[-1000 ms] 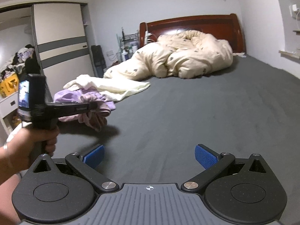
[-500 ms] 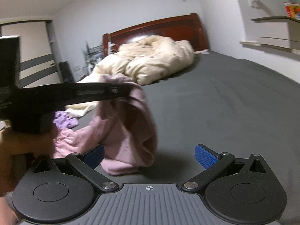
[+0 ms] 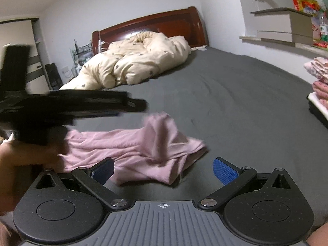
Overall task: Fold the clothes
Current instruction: 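Pull the pink trousers out and drop them onto the open bed sheet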
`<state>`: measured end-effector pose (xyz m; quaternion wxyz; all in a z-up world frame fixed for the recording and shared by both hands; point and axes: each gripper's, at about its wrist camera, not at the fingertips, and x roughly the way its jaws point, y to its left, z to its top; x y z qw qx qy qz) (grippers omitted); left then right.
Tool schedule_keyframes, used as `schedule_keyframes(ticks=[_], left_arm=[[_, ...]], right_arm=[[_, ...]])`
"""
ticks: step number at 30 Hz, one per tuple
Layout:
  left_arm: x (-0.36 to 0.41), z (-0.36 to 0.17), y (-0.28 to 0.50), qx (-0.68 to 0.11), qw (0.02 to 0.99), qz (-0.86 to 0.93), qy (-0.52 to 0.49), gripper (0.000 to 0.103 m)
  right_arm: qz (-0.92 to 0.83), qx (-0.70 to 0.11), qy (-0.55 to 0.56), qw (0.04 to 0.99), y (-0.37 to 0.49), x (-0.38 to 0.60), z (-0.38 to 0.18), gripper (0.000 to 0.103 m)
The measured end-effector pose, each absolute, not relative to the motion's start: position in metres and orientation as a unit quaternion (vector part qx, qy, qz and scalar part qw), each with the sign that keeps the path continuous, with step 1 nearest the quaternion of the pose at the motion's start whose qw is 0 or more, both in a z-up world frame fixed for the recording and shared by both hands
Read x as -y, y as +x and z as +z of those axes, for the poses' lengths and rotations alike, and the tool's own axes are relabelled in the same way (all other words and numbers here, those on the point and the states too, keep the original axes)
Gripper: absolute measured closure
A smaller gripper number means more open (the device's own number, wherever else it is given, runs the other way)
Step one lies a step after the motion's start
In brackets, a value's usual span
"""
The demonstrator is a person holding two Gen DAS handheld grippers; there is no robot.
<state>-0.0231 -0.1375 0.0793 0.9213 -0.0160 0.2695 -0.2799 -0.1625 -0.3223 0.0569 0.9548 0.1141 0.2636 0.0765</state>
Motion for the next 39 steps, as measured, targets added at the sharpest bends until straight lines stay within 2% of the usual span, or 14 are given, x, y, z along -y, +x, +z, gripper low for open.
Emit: schedule_keyframes(ticks=[1, 4, 8, 14, 16, 18, 20, 22, 26, 27, 28, 30, 35, 39], left_arm=[[0.125, 0.080, -0.027, -0.266, 0.923, -0.276, -0.021, 0.044], [0.087, 0.089, -0.039, -0.248, 0.936, -0.251, -0.018, 0.031], [0.019, 0.093, -0.045, -0.243, 0.954, -0.174, 0.003, 0.026], [-0.075, 0.079, -0.003, -0.284, 0.957, -0.048, -0.018, 0.027], [-0.096, 0.072, 0.017, -0.303, 0.951, -0.032, -0.042, 0.036], [-0.104, 0.065, 0.033, -0.313, 0.948, -0.023, -0.052, 0.040], [-0.104, 0.059, 0.044, -0.321, 0.945, -0.028, -0.057, 0.051], [-0.101, 0.051, 0.054, -0.337, 0.939, -0.026, -0.055, 0.072], [-0.094, 0.037, 0.061, -0.354, 0.934, -0.013, -0.047, 0.083], [-0.092, 0.035, 0.061, -0.354, 0.934, -0.012, -0.049, 0.095], [-0.092, 0.035, 0.059, -0.353, 0.934, -0.018, -0.056, 0.102], [-0.091, 0.040, 0.051, -0.339, 0.938, -0.039, -0.067, 0.102], [-0.066, 0.060, 0.012, -0.299, 0.952, -0.065, 0.005, 0.101], [-0.074, 0.061, 0.004, -0.303, 0.952, -0.050, 0.000, 0.100]], right_arm=[[0.080, -0.266, 0.112, 0.954, -0.162, 0.320, 0.056, 0.000], [0.096, -0.270, 0.107, 0.952, -0.164, 0.308, 0.053, 0.000], [0.114, -0.269, 0.105, 0.951, -0.163, 0.293, 0.049, 0.000], [0.132, -0.271, 0.100, 0.948, -0.157, 0.277, 0.047, 0.000], [0.132, -0.270, 0.098, 0.949, -0.153, 0.275, 0.046, 0.000], [0.129, -0.273, 0.100, 0.948, -0.155, 0.277, 0.045, 0.000], [0.124, -0.275, 0.104, 0.948, -0.155, 0.279, 0.045, 0.000], [0.119, -0.276, 0.113, 0.947, -0.155, 0.283, 0.045, 0.000], [0.114, -0.277, 0.124, 0.946, -0.157, 0.289, 0.044, 0.000], [0.113, -0.279, 0.125, 0.946, -0.158, 0.290, 0.044, 0.000], [0.112, -0.279, 0.126, 0.945, -0.158, 0.291, 0.044, 0.000], [0.113, -0.279, 0.129, 0.945, -0.159, 0.291, 0.043, 0.000], [0.118, -0.278, 0.130, 0.944, -0.159, 0.290, 0.044, 0.000], [0.128, -0.283, 0.125, 0.942, -0.160, 0.286, 0.043, 0.000]])
